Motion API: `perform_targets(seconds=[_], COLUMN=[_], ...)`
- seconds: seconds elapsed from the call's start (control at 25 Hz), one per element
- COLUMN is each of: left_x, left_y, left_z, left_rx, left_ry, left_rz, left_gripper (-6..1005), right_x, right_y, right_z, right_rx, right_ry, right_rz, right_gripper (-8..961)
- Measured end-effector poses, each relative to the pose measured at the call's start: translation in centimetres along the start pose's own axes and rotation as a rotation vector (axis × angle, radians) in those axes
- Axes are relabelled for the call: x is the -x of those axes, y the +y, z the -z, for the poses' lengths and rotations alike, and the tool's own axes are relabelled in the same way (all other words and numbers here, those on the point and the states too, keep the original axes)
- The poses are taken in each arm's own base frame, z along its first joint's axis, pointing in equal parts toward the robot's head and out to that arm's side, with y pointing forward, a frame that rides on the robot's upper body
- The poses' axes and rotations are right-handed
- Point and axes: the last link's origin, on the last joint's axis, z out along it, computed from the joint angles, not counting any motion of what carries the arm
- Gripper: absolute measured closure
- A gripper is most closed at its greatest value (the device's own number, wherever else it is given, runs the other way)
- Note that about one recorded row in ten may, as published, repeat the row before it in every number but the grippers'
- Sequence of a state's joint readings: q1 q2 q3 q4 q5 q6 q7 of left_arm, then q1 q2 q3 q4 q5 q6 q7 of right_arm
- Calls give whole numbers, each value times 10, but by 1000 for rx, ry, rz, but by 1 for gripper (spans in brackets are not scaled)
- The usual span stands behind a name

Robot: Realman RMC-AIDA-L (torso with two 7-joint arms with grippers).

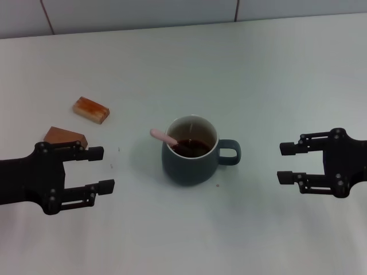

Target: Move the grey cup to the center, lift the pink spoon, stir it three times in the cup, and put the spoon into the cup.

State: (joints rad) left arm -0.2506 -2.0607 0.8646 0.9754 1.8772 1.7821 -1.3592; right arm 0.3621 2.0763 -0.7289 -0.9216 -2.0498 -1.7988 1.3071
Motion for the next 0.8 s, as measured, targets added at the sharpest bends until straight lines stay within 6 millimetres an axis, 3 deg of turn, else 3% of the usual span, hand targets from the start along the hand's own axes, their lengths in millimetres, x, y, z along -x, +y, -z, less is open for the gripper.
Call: perform_targets(seconds=[0.8], left_x=[16], left_y=[1], left_z=[-2], left_rx=[-18], left_ry=[-11], left_rz=[10], left_gripper=[337], right_x=[-15], right_y=[2], right_z=[-9], right_rx=[-4], right_ry=[-12], right_rz=[-16], right_gripper=[389])
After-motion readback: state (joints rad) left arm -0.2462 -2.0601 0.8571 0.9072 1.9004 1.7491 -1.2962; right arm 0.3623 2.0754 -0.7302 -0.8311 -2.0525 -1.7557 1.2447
